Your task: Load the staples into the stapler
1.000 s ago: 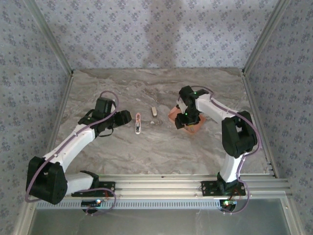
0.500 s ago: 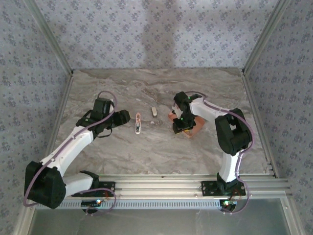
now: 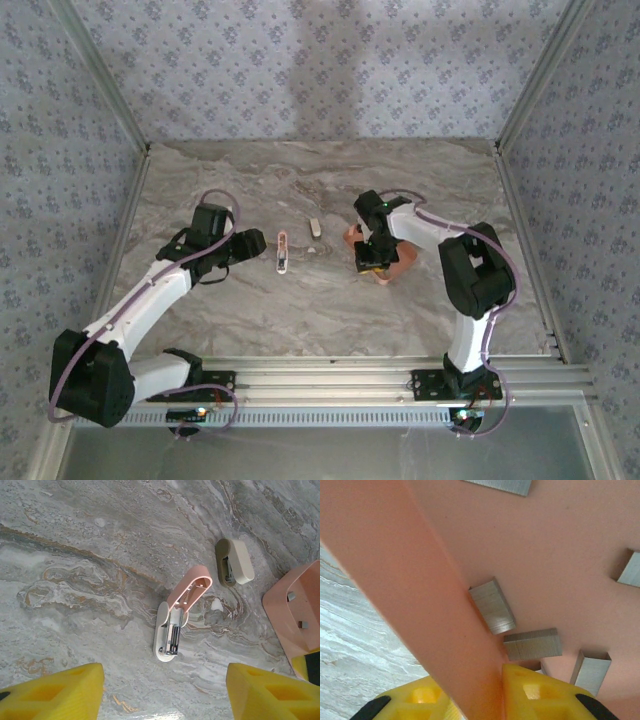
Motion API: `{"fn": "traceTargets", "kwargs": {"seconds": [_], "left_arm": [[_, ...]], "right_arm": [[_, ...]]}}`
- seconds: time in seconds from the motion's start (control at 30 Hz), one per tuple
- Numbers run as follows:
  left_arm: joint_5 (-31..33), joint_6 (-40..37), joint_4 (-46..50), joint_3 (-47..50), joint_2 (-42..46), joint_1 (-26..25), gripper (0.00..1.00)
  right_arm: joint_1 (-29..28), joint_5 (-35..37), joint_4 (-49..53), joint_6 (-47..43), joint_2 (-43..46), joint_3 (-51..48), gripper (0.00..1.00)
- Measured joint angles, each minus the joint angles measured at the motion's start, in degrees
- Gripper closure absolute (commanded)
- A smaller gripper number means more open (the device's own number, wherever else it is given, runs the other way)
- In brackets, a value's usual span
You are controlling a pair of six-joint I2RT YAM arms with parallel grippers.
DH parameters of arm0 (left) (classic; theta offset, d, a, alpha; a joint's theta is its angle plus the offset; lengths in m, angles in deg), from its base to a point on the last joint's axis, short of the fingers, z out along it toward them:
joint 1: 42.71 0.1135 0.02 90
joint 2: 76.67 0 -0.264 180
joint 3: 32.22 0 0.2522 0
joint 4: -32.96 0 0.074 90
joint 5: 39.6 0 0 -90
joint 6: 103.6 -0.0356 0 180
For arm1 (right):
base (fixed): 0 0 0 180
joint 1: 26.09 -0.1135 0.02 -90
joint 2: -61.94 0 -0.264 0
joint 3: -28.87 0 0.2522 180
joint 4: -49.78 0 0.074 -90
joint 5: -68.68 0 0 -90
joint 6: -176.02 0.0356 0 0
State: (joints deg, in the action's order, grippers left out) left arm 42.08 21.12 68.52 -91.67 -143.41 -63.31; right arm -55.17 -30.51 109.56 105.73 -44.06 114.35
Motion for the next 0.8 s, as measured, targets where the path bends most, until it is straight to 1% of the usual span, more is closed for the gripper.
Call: {"fn": "traceTargets", "kwargs": {"seconds": [0.17,0.3,0.5,0.57,0.67,0.8], "left_arm": [[-1.53,-1.44,-0.92,-0.17,-0.46,0.66,0.34],[-3.15,-2.89,-1.03,-2.08,-2.91,1.14,0.34],[-5.2,-4.28,-1.92,-4.15,-4.72,1.49,0.34],[-5.64,-4.28,-2.4,-4.17,-4.74,1.49,0.34],[-6.05,-4.26,-2.58,-4.28,-5.05,1.49,0.34],[-6.51,-4.24,-2.78,-4.35,-6.14,1.49,0.33]], "right_arm": [[-1.31,0.92,-3.1,5.51,1.4,-2.03,0.79],[-2.69,1.51,-5.4,9.51,1.64,-2.49,0.8],[-4.63,2.45,-7.1,13.09,1.64,-2.47,0.81],[-4.92,2.43,-7.3,13.79,1.64,-2.47,0.78],[-4.98,2.45,-7.26,14.32,1.66,-2.43,0.63],[-4.96,2.36,-6.36,14.53,3.48,-1.99,0.6]]}}
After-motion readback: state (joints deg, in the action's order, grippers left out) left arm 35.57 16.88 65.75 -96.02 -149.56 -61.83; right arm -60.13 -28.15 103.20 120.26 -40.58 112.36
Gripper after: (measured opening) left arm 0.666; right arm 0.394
